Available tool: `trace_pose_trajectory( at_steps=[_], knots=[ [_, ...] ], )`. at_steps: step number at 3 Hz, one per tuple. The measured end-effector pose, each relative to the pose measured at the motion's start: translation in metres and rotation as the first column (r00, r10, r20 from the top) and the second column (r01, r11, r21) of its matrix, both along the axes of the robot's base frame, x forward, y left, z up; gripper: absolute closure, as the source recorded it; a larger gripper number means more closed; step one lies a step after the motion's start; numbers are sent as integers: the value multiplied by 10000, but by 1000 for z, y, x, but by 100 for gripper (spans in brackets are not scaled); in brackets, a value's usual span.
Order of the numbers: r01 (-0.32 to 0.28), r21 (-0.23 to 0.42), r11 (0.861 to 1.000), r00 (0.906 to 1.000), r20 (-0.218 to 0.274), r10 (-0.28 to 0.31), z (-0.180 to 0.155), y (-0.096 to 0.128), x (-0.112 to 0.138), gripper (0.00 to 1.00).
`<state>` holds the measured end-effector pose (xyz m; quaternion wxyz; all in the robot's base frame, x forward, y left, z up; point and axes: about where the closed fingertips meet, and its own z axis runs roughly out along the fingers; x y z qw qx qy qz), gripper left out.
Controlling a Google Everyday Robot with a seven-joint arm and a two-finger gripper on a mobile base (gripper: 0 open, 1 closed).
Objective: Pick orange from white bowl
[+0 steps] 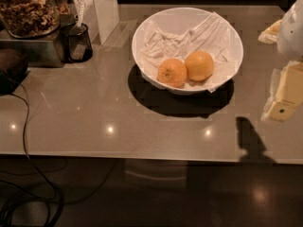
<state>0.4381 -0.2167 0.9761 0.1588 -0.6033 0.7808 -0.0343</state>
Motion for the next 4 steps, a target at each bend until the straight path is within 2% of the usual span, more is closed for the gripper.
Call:
trace_pose_trajectory(
  at_steps=[1, 2, 3, 4],
  knots=[
    [-76, 35, 10000, 9999, 115, 76, 1, 1, 5, 0],
    [-425, 179, 9989, 9974, 587, 414, 7, 7, 26, 0],
    [-1229, 863, 9887, 9900, 804, 1161, 5, 18, 64, 0],
    [-1322, 1240, 9834, 9863, 1155, 1180, 13, 19, 86, 0]
  ],
)
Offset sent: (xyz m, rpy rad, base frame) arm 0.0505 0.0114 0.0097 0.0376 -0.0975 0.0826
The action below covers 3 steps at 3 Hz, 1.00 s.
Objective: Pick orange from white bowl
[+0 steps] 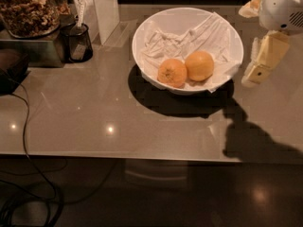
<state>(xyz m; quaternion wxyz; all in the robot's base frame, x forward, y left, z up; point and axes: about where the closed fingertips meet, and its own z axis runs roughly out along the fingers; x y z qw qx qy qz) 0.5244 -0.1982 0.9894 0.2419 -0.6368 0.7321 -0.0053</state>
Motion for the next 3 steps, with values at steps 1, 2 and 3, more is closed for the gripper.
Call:
trace_pose_trajectory(
  at_steps=[1, 2, 3],
  knots=[
    [4, -9, 10000, 10000, 16, -4, 1, 0, 0, 0],
    [-575, 481, 9972, 9983, -42, 577, -10, 6, 42, 0],
    [-1148, 1051, 9878, 9920, -406, 1196, -32, 26, 84, 0]
  ],
)
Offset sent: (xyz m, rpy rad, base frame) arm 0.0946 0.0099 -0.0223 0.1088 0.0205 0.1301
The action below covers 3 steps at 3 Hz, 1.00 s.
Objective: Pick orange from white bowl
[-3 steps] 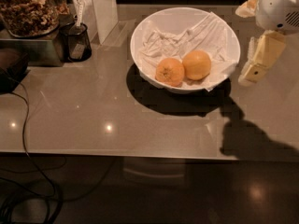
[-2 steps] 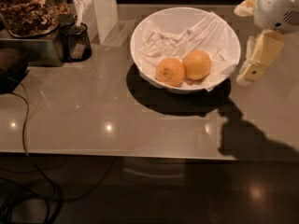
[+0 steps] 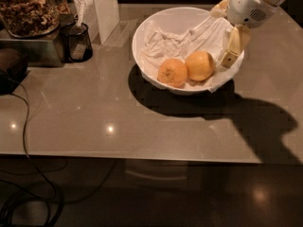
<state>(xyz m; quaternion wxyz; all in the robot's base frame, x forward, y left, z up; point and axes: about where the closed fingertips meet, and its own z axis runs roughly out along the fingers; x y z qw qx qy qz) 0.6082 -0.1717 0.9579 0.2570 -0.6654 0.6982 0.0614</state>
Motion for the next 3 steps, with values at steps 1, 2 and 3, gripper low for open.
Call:
trace_pose_trajectory(
  at_steps=[1, 2, 3],
  knots=[
    [-30, 151, 9999, 10000, 24, 30, -4, 3, 13, 13],
    [-33, 152, 9999, 10000, 25, 33, -4, 3, 13, 15],
    [-182, 307, 9994, 9995, -269, 191, -17, 10, 22, 14]
  ],
)
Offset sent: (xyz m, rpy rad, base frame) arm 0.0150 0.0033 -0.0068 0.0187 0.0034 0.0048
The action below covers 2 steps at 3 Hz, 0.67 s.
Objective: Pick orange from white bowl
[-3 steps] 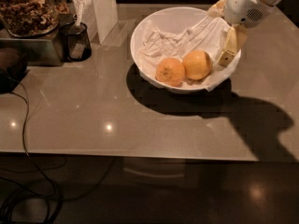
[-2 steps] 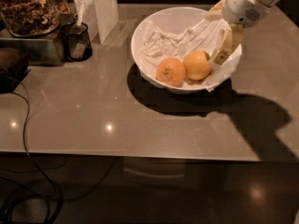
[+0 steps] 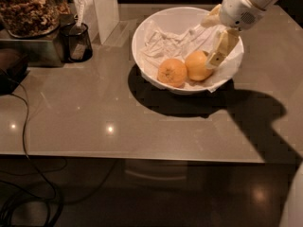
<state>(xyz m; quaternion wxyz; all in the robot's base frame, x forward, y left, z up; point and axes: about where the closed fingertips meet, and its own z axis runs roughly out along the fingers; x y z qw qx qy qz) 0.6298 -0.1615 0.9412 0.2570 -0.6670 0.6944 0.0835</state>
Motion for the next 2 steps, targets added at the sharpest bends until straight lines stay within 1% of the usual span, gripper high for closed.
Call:
trace_pose_trajectory(
  at_steps=[1, 2],
  knots=[
    [-459, 193, 9988, 9957, -800, 473, -26, 15, 5, 33],
    [-812, 424, 9958, 9864, -1395, 864, -47, 29, 7, 45]
  ],
)
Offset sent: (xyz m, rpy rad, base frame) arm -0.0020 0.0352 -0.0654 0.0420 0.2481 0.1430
